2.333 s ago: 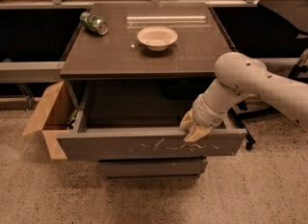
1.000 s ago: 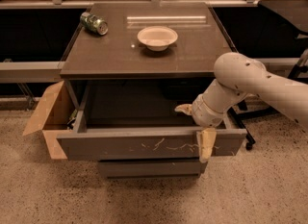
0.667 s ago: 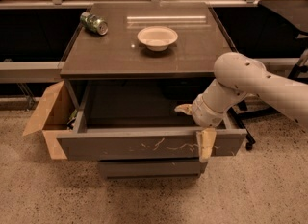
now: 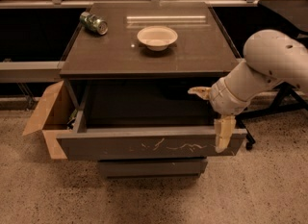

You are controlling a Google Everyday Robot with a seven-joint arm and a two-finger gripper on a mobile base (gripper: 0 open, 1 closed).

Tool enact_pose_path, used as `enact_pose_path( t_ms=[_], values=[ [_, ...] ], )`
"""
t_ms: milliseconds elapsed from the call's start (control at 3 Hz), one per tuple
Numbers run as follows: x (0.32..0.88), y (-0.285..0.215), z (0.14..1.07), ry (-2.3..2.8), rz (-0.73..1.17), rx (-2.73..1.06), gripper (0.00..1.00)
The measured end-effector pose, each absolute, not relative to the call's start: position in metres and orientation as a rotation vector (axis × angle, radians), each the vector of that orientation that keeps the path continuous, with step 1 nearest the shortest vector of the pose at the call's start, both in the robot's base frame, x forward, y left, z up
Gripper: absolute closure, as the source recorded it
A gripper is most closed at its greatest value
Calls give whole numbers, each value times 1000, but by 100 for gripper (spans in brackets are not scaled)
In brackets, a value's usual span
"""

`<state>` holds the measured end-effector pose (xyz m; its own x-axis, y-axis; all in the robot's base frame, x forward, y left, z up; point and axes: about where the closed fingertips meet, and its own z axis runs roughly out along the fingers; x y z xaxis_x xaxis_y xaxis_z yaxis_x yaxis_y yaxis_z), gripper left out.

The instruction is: Open top drawer

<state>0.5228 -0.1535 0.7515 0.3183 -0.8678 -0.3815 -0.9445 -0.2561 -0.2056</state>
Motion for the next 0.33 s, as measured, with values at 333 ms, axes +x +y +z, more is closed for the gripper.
enact_pose_path(
  t_ms=[333],
  values=[
    [517,-162,779,1587,185,-2188,0]
  ],
)
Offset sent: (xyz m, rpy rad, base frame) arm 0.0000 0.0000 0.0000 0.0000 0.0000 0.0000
